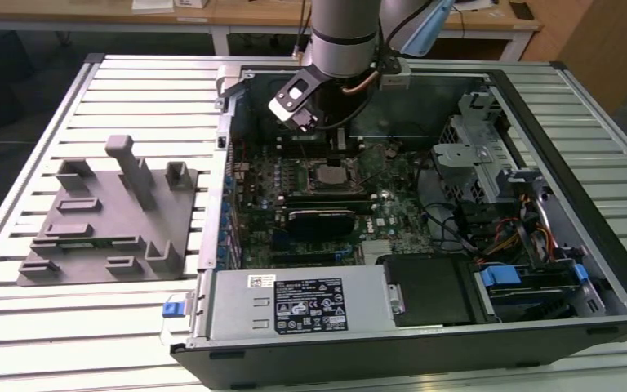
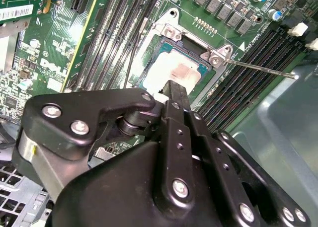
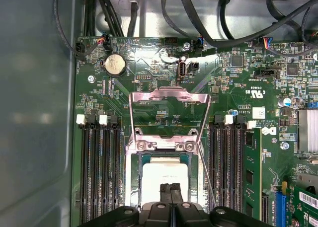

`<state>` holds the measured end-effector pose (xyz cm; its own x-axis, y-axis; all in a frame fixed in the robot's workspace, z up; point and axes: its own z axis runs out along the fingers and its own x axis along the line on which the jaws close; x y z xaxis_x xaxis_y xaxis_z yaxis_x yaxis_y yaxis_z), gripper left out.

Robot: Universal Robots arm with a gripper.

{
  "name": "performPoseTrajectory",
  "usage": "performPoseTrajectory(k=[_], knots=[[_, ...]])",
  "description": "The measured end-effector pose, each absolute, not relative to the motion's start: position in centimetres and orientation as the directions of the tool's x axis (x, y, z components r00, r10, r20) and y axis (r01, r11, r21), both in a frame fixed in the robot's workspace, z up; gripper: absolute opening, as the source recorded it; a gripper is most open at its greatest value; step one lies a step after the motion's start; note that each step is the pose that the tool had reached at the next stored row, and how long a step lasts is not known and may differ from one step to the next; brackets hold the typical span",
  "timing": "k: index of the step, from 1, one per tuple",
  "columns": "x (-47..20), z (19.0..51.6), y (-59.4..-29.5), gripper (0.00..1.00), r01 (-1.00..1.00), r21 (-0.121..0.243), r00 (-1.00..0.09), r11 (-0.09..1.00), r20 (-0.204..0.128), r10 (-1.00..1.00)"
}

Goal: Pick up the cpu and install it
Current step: 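Place the cpu into insertion slot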

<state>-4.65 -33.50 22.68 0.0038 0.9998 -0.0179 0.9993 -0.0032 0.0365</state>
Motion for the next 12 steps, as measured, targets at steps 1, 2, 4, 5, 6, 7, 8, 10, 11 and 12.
performPoseTrajectory(k=[1, 2, 4, 5, 6, 7, 8, 10, 11, 12], knots=[[-4.6, 22.7, -33.5, 0.11, 0.999, 0.036, 0.004, -0.003, -0.018, 1.0], [-4.6, 22.7, -33.5, 0.11, 0.999, 0.036, 0.004, -0.003, -0.018, 1.0], [-4.6, 22.9, -33.5, 0.11, 0.999, 0.036, 0.004, -0.003, -0.018, 1.0], [-4.6, 23.1, -33.5, 0.11, 0.999, 0.036, 0.004, -0.003, -0.017, 1.0], [-4.6, 23.3, -33.5, 0.11, 0.999, 0.036, 0.004, -0.003, -0.017, 1.0], [-4.6, 23.5, -33.5, 0.11, 0.999, 0.036, 0.004, -0.003, -0.017, 1.0], [-4.6, 23.7, -33.5, 0.11, 0.999, 0.036, 0.004, -0.003, -0.016, 1.0], [-4.6, 24.0, -33.5, 0.11, 0.999, 0.036, 0.004, -0.003, -0.016, 1.0], [-4.6, 24.2, -33.5, 0.11, 0.999, 0.036, 0.004, -0.003, -0.016, 1.0], [-4.6, 24.3, -33.5, 0.11, 0.999, 0.036, 0.004, -0.003, -0.016, 1.0]])
